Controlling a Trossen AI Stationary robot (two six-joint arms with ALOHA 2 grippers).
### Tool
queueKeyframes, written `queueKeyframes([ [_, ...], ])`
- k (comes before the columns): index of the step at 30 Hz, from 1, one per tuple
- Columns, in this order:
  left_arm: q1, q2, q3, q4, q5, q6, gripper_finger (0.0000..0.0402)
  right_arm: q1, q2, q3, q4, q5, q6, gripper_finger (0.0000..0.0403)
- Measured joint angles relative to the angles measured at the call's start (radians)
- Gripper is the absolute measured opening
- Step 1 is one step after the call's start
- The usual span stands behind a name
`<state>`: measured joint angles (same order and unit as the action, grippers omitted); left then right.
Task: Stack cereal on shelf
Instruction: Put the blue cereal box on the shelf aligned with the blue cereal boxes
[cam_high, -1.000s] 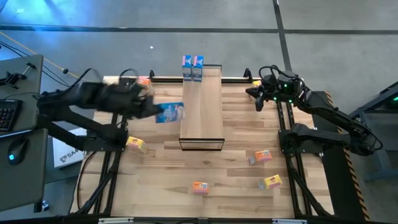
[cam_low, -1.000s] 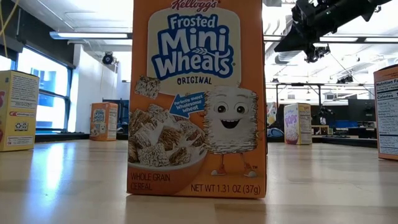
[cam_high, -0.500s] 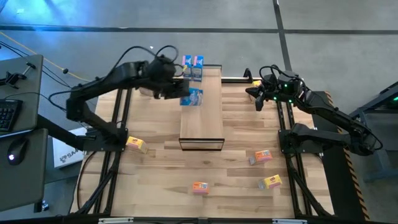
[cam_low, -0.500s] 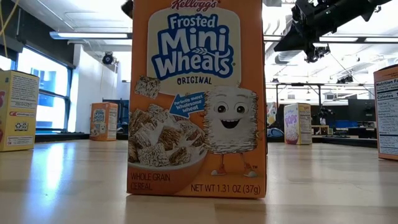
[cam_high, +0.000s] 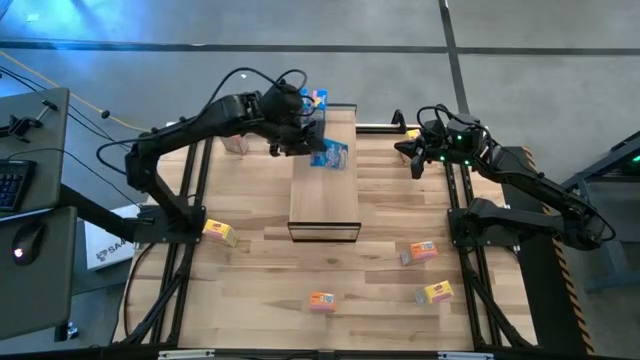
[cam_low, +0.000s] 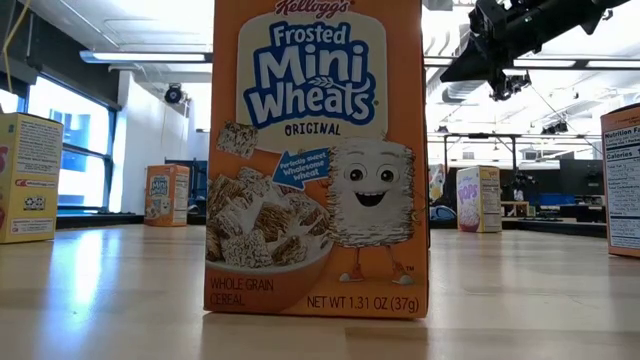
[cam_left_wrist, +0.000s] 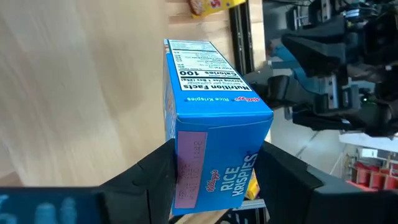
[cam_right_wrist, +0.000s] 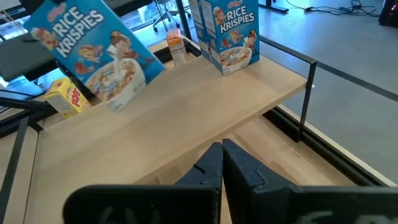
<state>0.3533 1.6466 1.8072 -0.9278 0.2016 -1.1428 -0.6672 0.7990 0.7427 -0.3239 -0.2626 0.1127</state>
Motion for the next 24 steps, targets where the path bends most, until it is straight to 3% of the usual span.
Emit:
queueKeyframes([
  [16, 0.055, 0.064, 0.0, 0.006, -0.018, -0.023, 0.0188, 0.0, 0.0, 0.0, 0.0, -0.016, 0.001, 0.0],
  [24, 0.066, 0.063, 0.0, 0.003, -0.058, -0.031, 0.0238, 0.0, 0.0, 0.0, 0.0, -0.03, 0.001, 0.0],
])
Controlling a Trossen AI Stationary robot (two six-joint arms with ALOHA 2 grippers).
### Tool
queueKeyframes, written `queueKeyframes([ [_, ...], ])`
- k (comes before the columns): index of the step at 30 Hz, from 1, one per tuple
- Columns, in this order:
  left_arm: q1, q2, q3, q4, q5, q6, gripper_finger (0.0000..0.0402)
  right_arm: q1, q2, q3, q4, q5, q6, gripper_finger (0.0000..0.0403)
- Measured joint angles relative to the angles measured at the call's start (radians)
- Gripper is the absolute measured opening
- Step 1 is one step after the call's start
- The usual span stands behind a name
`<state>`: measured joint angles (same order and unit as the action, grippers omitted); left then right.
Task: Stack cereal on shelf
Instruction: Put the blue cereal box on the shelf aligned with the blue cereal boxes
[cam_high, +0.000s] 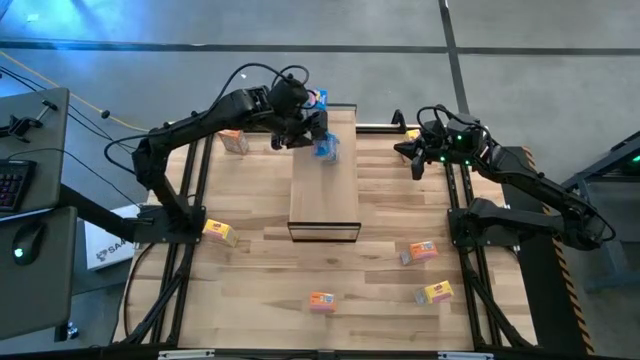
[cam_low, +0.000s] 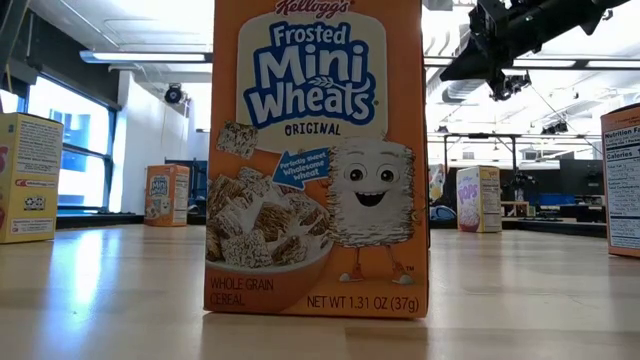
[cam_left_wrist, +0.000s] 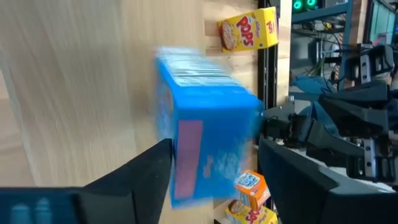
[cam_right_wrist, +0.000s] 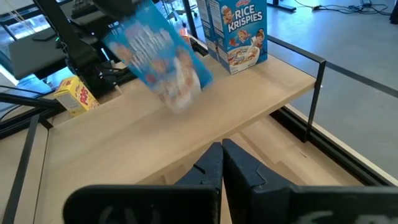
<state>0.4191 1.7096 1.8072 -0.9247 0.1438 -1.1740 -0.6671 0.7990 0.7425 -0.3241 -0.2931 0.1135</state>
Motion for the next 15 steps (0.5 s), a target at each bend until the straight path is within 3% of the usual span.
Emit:
queueKeyframes([
  [7, 0.0, 0.001, 0.0, 0.011, -0.026, 0.007, 0.0262, 0.0, 0.0, 0.0, 0.0, -0.003, -0.001, 0.0],
  [10, 0.0, -0.003, 0.0, 0.024, -0.029, 0.08, 0.0259, 0.0, 0.0, 0.0, 0.0, -0.003, -0.001, 0.0],
  [15, -0.034, -0.07, -0.002, 0.083, -0.119, 0.253, 0.0245, 0.0, 0.0, 0.0, 0.0, -0.017, 0.0, 0.0],
])
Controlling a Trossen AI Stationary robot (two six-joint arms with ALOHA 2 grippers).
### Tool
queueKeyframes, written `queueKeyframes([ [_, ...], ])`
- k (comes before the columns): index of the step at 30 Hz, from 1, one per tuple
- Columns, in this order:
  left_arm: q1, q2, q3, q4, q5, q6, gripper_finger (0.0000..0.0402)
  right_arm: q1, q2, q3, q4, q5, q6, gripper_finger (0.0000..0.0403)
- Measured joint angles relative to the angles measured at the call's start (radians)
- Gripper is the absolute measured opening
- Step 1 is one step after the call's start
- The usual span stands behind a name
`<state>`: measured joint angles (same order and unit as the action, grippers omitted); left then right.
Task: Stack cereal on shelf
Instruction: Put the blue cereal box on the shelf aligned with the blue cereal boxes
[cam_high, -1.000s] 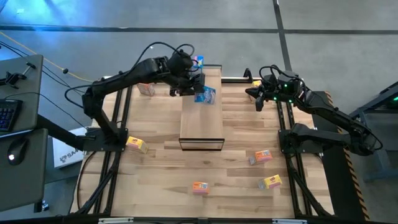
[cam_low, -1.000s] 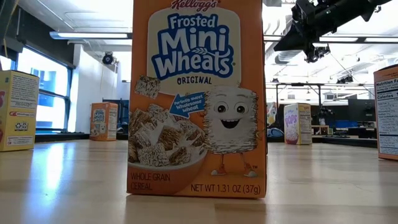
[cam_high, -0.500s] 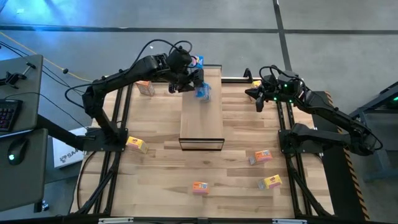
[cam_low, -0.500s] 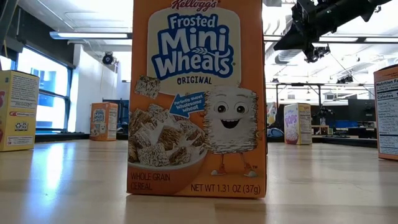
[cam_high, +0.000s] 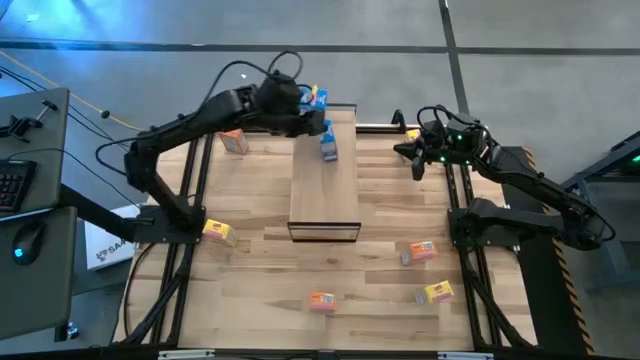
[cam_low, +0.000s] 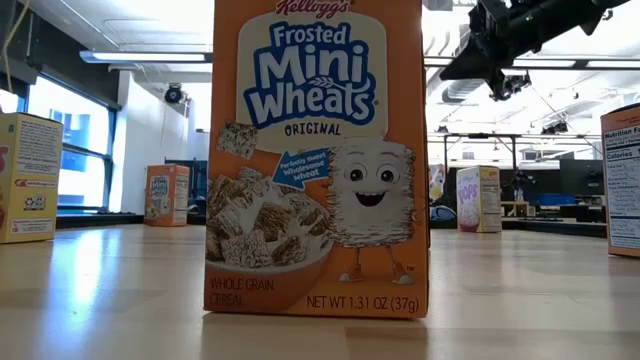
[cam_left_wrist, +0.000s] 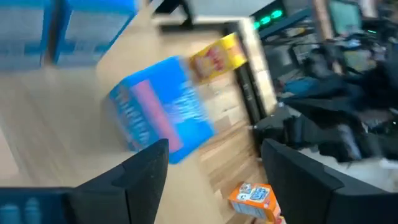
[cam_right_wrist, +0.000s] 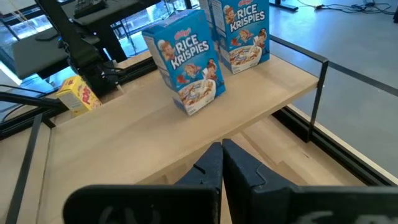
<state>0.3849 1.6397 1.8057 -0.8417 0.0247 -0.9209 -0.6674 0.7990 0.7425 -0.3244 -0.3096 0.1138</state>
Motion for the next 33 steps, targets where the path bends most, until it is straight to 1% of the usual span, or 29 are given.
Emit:
queueKeyframes([
  [3, -0.041, -0.045, 0.0, -0.026, -0.05, 0.076, 0.0232, 0.0, 0.0, 0.0, 0.002, -0.019, 0.005, 0.0],
  [5, -0.082, -0.066, 0.0, -0.032, -0.104, 0.127, 0.0226, 0.0, 0.0, 0.0, 0.018, -0.038, 0.016, 0.0],
  [9, -0.17, -0.091, 0.001, -0.007, -0.177, 0.212, 0.0223, 0.023, 0.0, 0.0, 0.056, -0.042, 0.017, 0.0],
  [14, -0.246, -0.08, 0.0, 0.016, -0.189, 0.251, 0.0223, 0.077, 0.011, 0.0, 0.079, -0.042, 0.017, 0.0],
  [17, -0.28, -0.056, 0.0, -0.005, -0.199, 0.27, 0.0219, 0.106, 0.026, 0.0, 0.09, -0.043, 0.017, 0.0],
  [19, -0.299, -0.035, -0.001, -0.054, -0.249, 0.272, 0.0202, 0.121, 0.036, 0.0, 0.099, -0.042, 0.017, 0.0],
  [20, -0.308, -0.028, -0.011, -0.065, -0.288, 0.278, 0.0186, 0.128, 0.041, 0.0, 0.11, -0.043, 0.017, 0.0],
  [23, -0.323, -0.033, -0.093, -0.031, -0.359, 0.273, 0.0115, 0.148, 0.063, 0.0, 0.148, -0.052, 0.01, 0.0],
  [26, -0.323, -0.051, -0.216, 0.034, -0.382, 0.247, 0.0029, 0.178, 0.105, 0.0, 0.213, -0.079, 0.009, 0.0],
  [27, -0.321, -0.061, -0.259, 0.072, -0.386, 0.244, 0.0015, 0.19, 0.123, 0.001, 0.244, -0.087, 0.008, 0.0],
  [28, -0.32, -0.075, -0.303, 0.12, -0.393, 0.245, 0.0011, 0.205, 0.144, 0.005, 0.263, -0.088, 0.003, 0.0],
  [30, -0.319, -0.107, -0.381, 0.232, -0.395, 0.252, 0.002, 0.229, 0.192, 0.026, 0.272, -0.085, -0.009, 0.0],
  [33, -0.312, -0.174, -0.499, 0.346, -0.396, 0.252, 0.0019, 0.258, 0.277, 0.086, 0.279, -0.083, -0.035, 0.0],
])
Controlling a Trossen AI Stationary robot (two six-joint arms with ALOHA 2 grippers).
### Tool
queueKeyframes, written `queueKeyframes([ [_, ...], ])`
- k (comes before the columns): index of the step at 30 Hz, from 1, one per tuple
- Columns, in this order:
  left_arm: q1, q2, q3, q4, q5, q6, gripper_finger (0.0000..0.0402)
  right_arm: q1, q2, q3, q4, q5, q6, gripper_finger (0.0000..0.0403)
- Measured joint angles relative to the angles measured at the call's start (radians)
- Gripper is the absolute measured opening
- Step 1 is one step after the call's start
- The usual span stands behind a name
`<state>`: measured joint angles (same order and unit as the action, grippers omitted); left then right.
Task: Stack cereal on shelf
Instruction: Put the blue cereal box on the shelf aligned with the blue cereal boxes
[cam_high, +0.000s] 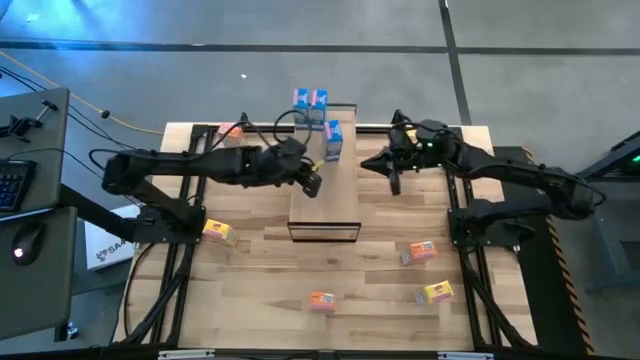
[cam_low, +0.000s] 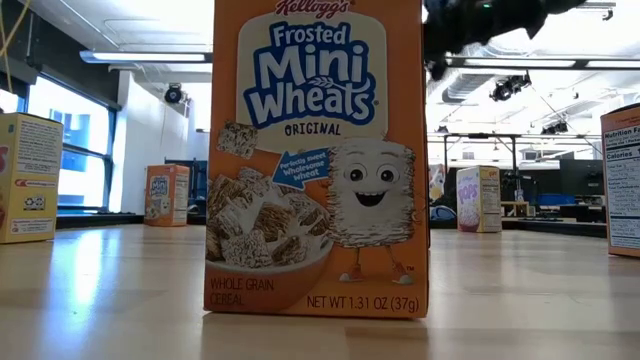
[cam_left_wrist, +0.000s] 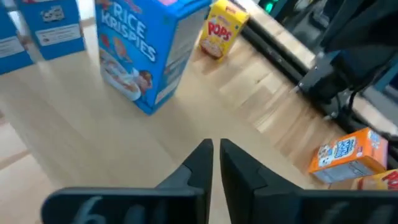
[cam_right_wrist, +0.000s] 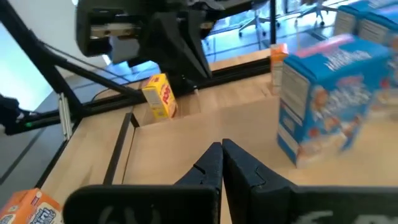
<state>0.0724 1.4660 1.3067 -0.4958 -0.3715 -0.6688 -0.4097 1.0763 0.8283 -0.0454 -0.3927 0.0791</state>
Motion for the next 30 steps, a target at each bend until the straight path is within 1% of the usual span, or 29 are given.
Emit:
queueKeyframes([
  [3, 0.007, -0.091, -0.105, 0.089, -0.015, 0.003, 0.0004, 0.012, 0.09, 0.062, 0.0, 0.017, -0.036, 0.0],
  [5, 0.014, -0.159, -0.166, 0.133, -0.027, 0.019, 0.0004, 0.014, 0.153, 0.105, -0.002, 0.019, -0.061, 0.0],
  [9, 0.028, -0.284, -0.258, 0.156, -0.056, 0.036, 0.0006, 0.019, 0.293, 0.2, -0.002, 0.027, -0.104, 0.0],
  [12, 0.038, -0.369, -0.308, 0.155, -0.07, 0.038, 0.0001, 0.033, 0.397, 0.276, -0.006, 0.059, -0.124, 0.0],
  [16, 0.045, -0.46, -0.366, 0.147, -0.071, 0.038, 0.0002, 0.056, 0.496, 0.361, -0.008, 0.159, -0.131, 0.0],
  [20, 0.045, -0.529, -0.405, 0.136, -0.071, 0.035, 0.0001, 0.07, 0.545, 0.406, -0.004, 0.233, -0.115, 0.0],
  [24, 0.045, -0.563, -0.418, 0.11, -0.076, 0.036, 0.0001, 0.077, 0.569, 0.421, 0.003, 0.288, -0.079, 0.0],
  [28, 0.045, -0.581, -0.434, 0.108, -0.08, 0.037, 0.0001, 0.078, 0.572, 0.422, 0.013, 0.298, -0.052, 0.0],
  [30, 0.045, -0.583, -0.442, 0.109, -0.076, 0.025, 0.0001, 0.083, 0.565, 0.422, 0.009, 0.274, -0.054, 0.0],
])
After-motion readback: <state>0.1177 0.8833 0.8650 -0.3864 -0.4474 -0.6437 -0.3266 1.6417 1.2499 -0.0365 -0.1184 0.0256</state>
